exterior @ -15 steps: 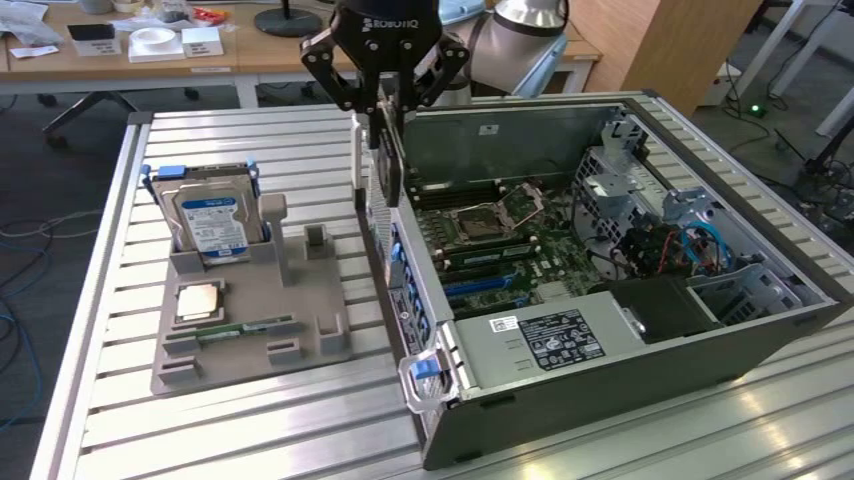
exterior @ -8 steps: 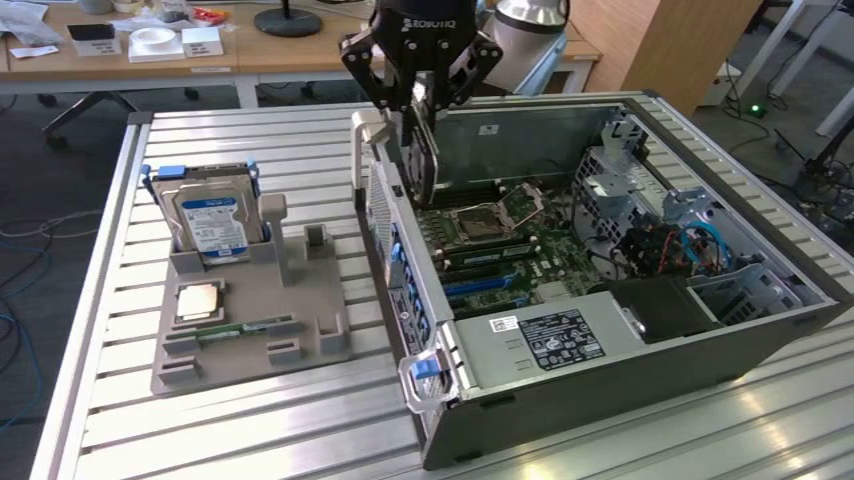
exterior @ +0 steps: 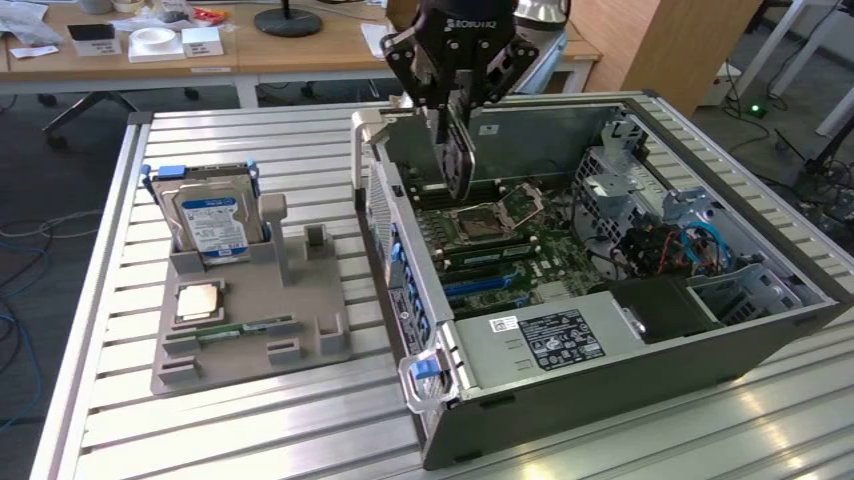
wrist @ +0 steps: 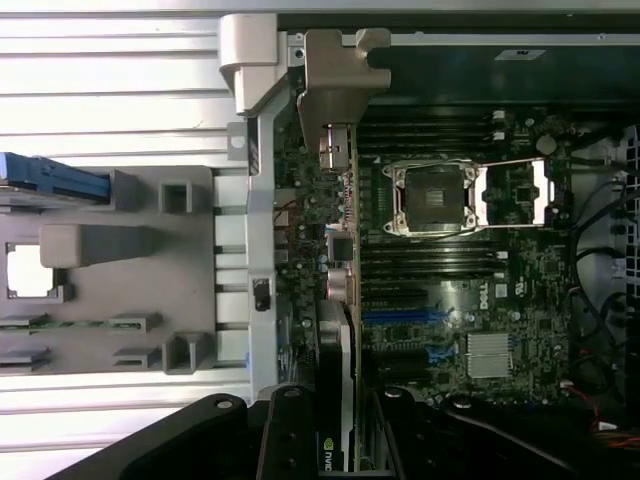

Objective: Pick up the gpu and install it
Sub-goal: 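Pick up the gpu and move the gpu toward the slot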

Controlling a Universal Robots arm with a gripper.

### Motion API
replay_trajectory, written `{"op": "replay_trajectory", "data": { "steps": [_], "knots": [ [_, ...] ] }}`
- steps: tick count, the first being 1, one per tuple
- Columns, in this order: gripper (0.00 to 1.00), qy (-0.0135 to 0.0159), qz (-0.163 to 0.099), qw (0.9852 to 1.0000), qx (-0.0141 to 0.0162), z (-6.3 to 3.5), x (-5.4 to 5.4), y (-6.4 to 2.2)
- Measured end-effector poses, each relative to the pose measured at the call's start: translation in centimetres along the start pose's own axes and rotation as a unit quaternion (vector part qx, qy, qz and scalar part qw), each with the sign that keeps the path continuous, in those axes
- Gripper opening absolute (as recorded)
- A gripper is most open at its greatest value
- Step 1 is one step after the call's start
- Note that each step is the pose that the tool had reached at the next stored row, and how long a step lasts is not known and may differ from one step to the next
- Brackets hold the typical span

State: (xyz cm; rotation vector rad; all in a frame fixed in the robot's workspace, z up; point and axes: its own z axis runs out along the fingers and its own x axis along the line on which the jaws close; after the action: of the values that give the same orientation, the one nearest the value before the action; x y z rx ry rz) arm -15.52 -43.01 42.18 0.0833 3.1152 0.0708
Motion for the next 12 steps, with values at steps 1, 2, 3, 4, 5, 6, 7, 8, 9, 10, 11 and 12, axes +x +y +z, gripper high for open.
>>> {"op": "replay_trajectory", "data": {
  "steps": [1, 2, 3, 4, 5, 6, 7, 8, 9, 10, 11, 12],
  "knots": [
    [0.27, 0.0, 0.0, 1.0, 0.0, 0.01, -0.4, 0.02],
    [0.27, 0.0, 0.0, 1.0, 0.0, 0.02, -0.9, 0.05],
    [0.27, 0.0, 0.0, 1.0, -0.0001, 0.04, -1.3, 0.07],
    [0.27, 0.0, 0.0, 1.0, -0.0001, 0.05, -1.8, 0.1],
    [0.27, 0.0, 0.0, 1.0, -0.0001, 0.06, -2.2, 0.12],
    [0.27, 0.0, 0.0, 1.0, -0.0001, 0.07, -2.6, 0.15],
    [0.27, 0.0, 0.0, 1.0, -0.0001, 0.09, -3.1, 0.17],
    [0.27, 0.0, 0.0, 1.0, -0.0001, 0.1, -3.6, 0.19],
    [0.27, 0.0, 0.0, 1.0, -0.0001, 0.11, -4.0, 0.22],
    [0.27, 0.0, 0.0, 1.0, 0.0, 0.11, -4.5, 0.24],
    [0.27, 0.0, 0.0, 1.0, -0.0001, 0.13, -4.9, 0.27],
    [0.27, 0.0, 0.0, 1.0, 0.0, 0.14, -5.4, 0.29]
  ]
}}
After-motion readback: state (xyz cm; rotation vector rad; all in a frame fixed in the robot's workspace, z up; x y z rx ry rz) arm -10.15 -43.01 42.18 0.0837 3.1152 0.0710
